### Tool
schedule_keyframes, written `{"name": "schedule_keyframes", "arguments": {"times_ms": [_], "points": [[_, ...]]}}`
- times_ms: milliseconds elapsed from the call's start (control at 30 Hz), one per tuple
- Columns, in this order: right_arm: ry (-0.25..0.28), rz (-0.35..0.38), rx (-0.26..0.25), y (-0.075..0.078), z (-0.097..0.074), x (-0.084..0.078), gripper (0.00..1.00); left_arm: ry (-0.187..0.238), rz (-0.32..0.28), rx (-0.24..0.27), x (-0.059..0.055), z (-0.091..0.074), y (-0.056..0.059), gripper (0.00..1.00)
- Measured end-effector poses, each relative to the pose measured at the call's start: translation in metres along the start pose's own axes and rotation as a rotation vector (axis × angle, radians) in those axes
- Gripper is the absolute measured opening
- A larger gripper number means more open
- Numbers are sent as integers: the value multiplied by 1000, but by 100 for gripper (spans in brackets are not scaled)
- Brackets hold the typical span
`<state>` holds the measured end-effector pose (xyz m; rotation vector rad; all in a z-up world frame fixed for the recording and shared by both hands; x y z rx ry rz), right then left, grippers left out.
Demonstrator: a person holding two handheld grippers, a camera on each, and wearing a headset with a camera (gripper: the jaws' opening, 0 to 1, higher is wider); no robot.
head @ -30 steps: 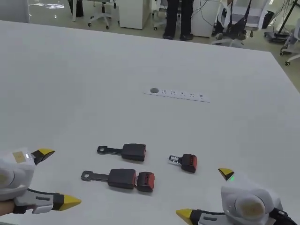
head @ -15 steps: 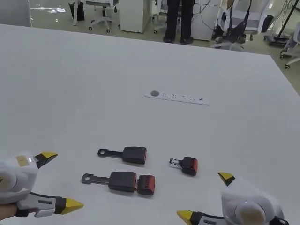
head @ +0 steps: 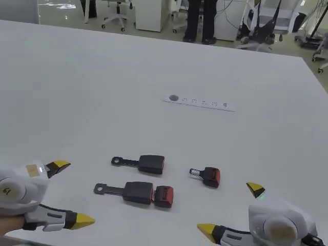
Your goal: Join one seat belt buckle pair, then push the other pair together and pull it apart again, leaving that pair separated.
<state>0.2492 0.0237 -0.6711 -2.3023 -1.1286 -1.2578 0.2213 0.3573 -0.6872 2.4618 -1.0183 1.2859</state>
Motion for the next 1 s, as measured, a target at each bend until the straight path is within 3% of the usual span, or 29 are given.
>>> {"name": "schedule_keyframes", "arguments": {"times_ms": [167, 233, 533, 867, 1000], "points": [[-1, 14, 2, -2, 1, -2, 97, -21, -38, 10, -1, -2, 1, 100], [4, 18, 4, -3, 2, -2, 99, -14, -31, 18, -3, -1, -5, 100], [6, 29, 8, -5, 6, -2, 99, -1, -78, 30, -3, 0, -9, 100], [4, 35, 17, -8, 9, -3, 99, -11, -59, 25, -7, 1, -12, 100], [0, 33, 13, -9, 7, -4, 99, -36, -67, 32, -16, 4, -15, 100]]}}
Point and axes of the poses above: the centre of the closed fingertips' face, and the gripper's own axes: z roughly forward along the fingers, y roughly to its right, x roughly out of its top, the point moved 3 cm from there along -z, roughly backward along the fingers, and after that the axes turned 4 degrees about x, right-handed, at the moved point
